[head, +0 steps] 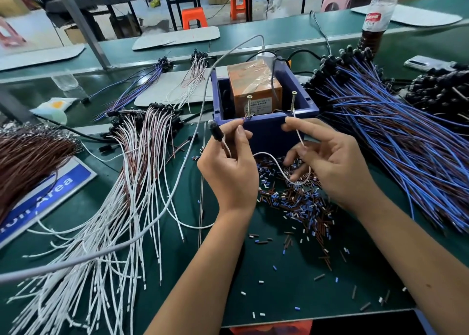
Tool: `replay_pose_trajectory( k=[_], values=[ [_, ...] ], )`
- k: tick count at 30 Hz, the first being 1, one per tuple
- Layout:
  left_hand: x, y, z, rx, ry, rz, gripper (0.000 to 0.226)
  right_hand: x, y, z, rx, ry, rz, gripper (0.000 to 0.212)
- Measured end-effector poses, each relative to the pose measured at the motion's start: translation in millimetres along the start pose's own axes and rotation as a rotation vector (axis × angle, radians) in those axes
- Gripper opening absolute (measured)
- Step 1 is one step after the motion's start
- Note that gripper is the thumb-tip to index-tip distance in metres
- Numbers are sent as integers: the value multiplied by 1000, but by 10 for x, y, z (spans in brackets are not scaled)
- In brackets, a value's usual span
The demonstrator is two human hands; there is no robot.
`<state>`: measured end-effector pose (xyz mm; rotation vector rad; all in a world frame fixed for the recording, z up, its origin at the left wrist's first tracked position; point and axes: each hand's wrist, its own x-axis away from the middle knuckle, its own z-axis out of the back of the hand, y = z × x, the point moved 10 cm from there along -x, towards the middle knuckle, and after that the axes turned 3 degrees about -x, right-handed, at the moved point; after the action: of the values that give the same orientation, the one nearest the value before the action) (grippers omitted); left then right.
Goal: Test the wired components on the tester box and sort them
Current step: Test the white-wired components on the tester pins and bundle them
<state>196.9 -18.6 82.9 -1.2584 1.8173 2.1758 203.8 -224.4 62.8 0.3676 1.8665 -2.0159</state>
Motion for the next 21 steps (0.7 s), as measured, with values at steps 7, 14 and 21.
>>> replay_pose_trajectory(
  k=[7,14,21],
  values=[
    [-2,-5,8,-12,-6,18,11,19,-39,-10,25,5,-3,47],
    [9,65,99,88,65,4,11,57,-131,112,7,123,27,32],
    [141,281,-181,194,35,50,12,69,-327,560,115,401,33,22]
  ],
)
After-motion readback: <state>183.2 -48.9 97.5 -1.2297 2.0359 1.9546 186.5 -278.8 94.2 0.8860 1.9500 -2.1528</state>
